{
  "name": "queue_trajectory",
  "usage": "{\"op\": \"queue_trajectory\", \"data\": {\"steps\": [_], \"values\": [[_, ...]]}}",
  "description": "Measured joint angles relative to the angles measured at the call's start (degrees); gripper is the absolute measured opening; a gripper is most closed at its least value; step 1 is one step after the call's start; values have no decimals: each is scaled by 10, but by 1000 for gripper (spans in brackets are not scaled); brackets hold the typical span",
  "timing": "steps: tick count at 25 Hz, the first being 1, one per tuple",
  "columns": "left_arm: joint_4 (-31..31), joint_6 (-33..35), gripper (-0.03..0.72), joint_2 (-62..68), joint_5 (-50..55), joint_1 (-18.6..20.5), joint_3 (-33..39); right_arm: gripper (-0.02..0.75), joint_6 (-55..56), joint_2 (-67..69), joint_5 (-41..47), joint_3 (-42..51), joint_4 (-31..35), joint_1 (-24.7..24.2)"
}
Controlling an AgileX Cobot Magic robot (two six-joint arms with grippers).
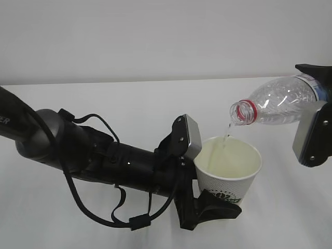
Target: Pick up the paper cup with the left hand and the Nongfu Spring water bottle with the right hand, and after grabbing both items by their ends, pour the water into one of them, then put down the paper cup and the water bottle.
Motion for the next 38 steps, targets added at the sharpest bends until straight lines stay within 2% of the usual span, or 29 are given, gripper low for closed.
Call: {"op": "queue_trajectory", "data": {"steps": [38], "values": [[-6,0,550,0,2,0,0,484,-13,0,-8,0,2,0]]}}
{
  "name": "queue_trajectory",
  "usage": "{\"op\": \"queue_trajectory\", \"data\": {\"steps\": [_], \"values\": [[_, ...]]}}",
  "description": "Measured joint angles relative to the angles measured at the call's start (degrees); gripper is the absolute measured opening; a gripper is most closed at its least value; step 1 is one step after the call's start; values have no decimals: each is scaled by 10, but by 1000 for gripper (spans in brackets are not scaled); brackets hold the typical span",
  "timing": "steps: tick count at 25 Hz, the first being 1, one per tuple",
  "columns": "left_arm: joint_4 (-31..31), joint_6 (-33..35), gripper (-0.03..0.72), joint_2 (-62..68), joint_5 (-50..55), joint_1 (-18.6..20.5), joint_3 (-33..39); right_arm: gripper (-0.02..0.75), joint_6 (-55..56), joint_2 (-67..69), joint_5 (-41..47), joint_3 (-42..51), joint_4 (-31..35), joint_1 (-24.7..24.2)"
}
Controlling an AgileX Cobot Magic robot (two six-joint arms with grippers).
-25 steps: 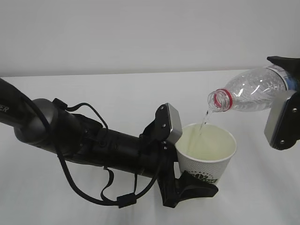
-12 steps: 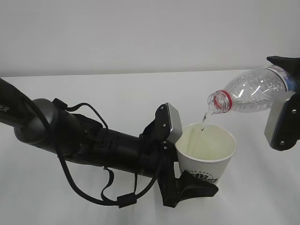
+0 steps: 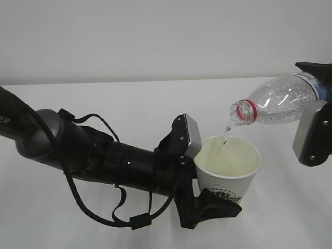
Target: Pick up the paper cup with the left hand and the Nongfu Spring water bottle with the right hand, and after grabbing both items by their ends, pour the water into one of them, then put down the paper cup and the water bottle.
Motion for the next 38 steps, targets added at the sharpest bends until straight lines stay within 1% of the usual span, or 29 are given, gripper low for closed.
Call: {"op": "queue_trajectory", "data": {"steps": [38], "values": [[-2,0,550,0,1,0,0,484,-13,0,-4,0,2,0]]}}
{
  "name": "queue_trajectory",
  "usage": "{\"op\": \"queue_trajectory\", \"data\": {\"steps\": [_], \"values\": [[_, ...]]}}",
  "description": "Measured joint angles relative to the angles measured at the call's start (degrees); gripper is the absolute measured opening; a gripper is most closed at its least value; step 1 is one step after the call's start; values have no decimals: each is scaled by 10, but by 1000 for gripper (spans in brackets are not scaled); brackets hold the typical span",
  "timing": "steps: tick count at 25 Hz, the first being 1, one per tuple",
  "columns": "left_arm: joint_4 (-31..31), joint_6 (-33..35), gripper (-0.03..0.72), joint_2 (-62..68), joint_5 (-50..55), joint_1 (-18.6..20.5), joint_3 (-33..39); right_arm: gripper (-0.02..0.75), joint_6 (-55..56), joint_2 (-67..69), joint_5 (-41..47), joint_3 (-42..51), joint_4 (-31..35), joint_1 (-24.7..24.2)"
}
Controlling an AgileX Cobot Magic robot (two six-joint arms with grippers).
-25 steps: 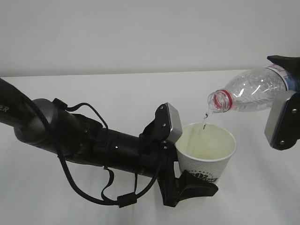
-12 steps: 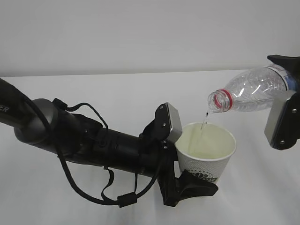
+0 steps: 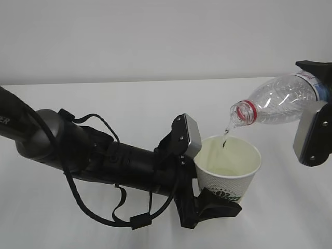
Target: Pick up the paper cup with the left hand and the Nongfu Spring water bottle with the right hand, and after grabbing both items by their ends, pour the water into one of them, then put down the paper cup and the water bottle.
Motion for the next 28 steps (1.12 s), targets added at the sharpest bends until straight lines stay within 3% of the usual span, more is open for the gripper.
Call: {"op": "queue_trajectory", "data": {"steps": [28], "values": [[0,0,550,0,1,0,0,484,-6,0,-4,0,14,0]]}}
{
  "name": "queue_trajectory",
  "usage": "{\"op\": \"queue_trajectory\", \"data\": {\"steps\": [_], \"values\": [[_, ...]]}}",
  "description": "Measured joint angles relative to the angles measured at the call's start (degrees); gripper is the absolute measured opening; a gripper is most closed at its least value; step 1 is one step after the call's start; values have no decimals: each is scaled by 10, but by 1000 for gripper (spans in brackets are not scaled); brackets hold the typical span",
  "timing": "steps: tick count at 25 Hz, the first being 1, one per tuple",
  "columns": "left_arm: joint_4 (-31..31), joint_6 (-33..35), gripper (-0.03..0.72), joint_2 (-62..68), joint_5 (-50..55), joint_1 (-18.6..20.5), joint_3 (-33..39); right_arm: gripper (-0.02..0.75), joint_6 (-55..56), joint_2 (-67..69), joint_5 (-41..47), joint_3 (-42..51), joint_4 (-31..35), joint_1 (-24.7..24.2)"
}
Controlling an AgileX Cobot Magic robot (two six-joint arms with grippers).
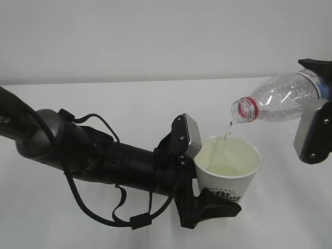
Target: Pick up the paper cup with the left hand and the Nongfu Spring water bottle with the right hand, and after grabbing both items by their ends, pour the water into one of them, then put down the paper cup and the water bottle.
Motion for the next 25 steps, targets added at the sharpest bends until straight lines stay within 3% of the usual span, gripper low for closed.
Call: {"op": "queue_trajectory", "data": {"steps": [25], "values": [[-2,0,550,0,0,0,0,484,-16,0,-1,0,8,0]]}}
